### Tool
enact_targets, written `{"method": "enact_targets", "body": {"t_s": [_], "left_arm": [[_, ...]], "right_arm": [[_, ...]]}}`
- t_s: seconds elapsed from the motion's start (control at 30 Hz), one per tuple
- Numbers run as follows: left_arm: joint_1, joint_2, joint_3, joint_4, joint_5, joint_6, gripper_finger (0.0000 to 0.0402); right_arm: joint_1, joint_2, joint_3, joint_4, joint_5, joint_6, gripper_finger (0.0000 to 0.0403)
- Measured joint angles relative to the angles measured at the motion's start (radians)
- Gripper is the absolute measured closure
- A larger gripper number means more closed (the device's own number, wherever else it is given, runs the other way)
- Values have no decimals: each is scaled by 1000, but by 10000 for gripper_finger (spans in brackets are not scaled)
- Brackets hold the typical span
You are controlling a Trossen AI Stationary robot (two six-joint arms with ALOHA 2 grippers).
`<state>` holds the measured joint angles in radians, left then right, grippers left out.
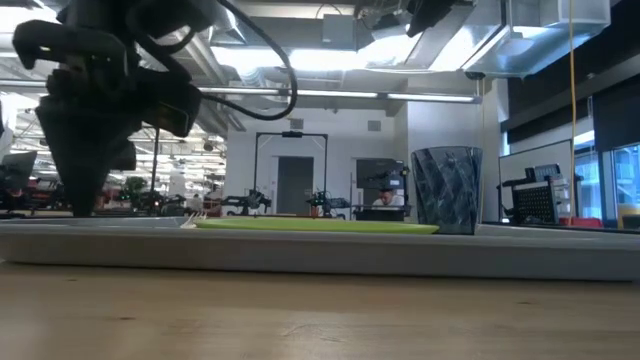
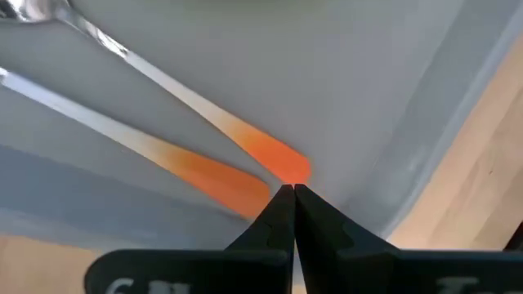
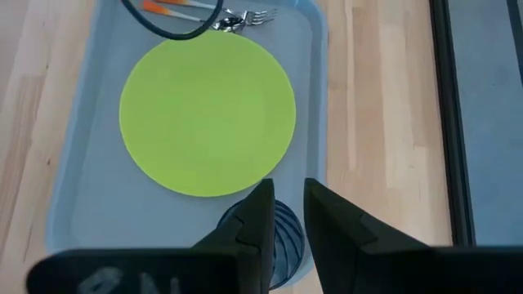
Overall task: Pick and place plate/cup/fork/spoon on tray
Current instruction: Adjust the orange spoon
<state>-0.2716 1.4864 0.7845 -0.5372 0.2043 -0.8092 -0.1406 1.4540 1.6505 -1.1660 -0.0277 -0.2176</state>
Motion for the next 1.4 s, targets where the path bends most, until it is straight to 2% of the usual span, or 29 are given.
{"method": "enact_targets", "body": {"t_s": [0.2, 0.47, 0.67, 1.4], "left_arm": [[-45, 1, 0, 1, 10, -46, 401], [-87, 80, 0, 54, 27, -74, 401], [-88, 126, 4, 78, 34, -77, 401], [-62, 120, 15, 114, 16, -37, 402]], "right_arm": [[0, 0, 0, 7, 0, 0, 332], [0, 1, 0, 12, 0, 0, 332], [0, 1, 0, 18, 0, 0, 332], [0, 1, 0, 22, 0, 0, 332]]}}
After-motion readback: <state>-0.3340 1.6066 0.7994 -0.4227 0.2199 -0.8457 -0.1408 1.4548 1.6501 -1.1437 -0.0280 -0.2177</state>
